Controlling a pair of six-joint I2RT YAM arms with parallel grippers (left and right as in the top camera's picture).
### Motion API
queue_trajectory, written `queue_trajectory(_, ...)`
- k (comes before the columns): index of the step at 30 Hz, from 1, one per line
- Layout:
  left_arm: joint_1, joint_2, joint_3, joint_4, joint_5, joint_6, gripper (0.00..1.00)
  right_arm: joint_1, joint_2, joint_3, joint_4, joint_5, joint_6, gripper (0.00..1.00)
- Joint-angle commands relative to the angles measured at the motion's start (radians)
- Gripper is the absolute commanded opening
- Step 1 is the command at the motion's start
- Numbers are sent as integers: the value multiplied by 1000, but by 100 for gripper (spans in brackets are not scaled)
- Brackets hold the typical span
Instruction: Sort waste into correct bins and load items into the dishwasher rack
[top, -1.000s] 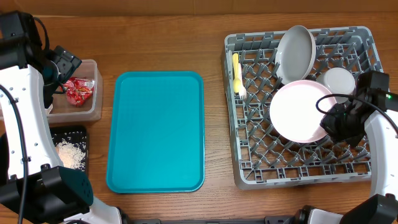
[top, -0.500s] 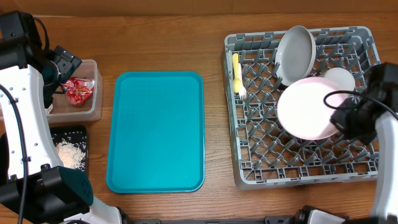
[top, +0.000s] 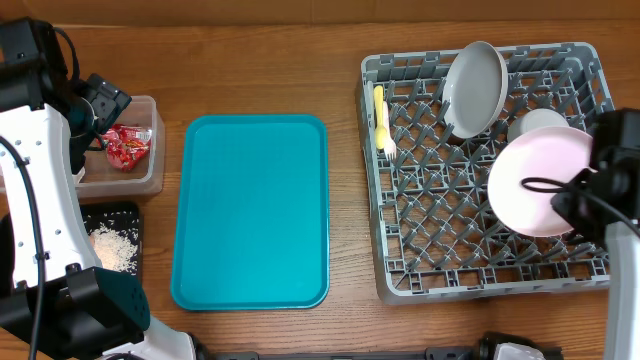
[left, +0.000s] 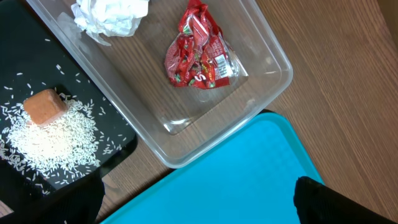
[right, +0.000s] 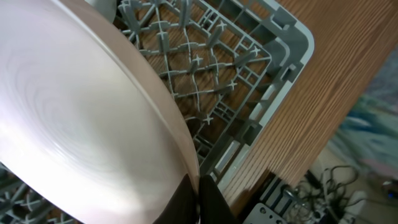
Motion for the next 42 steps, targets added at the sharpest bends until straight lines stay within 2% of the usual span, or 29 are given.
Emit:
queue_trajectory(1, 0, 0, -2, 2, -13, 4, 100, 96, -3, 16, -9, 126, 94, 4)
queue_trajectory(10, 0, 0, -2, 2, -13, 4, 100, 288, 31, 10, -38, 255, 142, 4)
queue_trajectory(24, 0, 0, -2, 2, -13, 4, 100, 315, 189, -1, -42, 308, 140, 4)
queue_trajectory(33, 0, 0, -2, 2, -13, 4, 100, 317, 210, -1, -43, 307, 140, 4)
queue_trajectory(42, 0, 0, -2, 2, -13, 4, 100, 435, 210, -1, -63, 303, 138, 4)
